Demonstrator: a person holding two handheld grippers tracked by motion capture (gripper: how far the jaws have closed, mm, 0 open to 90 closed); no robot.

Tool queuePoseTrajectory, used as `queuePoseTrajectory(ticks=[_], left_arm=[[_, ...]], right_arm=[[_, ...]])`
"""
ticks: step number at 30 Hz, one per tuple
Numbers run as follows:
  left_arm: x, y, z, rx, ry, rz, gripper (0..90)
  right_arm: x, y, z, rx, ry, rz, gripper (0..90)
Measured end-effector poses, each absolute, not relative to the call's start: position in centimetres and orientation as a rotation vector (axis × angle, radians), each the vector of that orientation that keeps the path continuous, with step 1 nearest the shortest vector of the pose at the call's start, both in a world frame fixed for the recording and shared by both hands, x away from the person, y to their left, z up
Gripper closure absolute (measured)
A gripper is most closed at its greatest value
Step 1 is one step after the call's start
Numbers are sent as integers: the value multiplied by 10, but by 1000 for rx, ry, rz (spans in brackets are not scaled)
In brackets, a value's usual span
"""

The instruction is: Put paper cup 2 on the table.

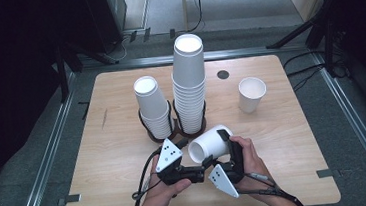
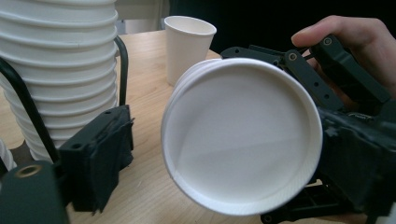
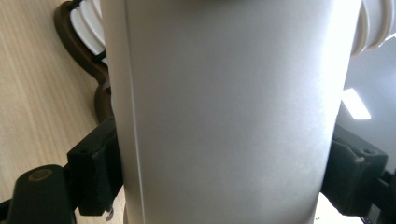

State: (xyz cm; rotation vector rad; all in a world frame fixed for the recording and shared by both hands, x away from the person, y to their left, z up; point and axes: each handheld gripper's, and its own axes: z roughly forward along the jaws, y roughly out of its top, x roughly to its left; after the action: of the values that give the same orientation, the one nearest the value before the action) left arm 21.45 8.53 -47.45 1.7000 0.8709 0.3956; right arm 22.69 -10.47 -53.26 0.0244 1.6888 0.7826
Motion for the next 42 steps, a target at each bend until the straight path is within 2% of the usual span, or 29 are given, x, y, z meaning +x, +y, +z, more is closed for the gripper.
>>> queuePoseTrajectory(ticks=[3, 19, 25, 42], left_arm=[[214, 85, -475, 1713, 872, 387, 126], [223, 85, -477, 1731, 956, 282, 162], [224, 88, -478, 1749, 932, 261, 192], [225, 89, -480, 1756, 939, 245, 169]], right_arm=[[226, -103, -532, 0, 1676, 770, 144], [223, -102, -534, -49, 1679, 768, 142], [223, -102, -536, -53, 1683, 761, 141], [222, -102, -536, -96, 1681, 771, 142]])
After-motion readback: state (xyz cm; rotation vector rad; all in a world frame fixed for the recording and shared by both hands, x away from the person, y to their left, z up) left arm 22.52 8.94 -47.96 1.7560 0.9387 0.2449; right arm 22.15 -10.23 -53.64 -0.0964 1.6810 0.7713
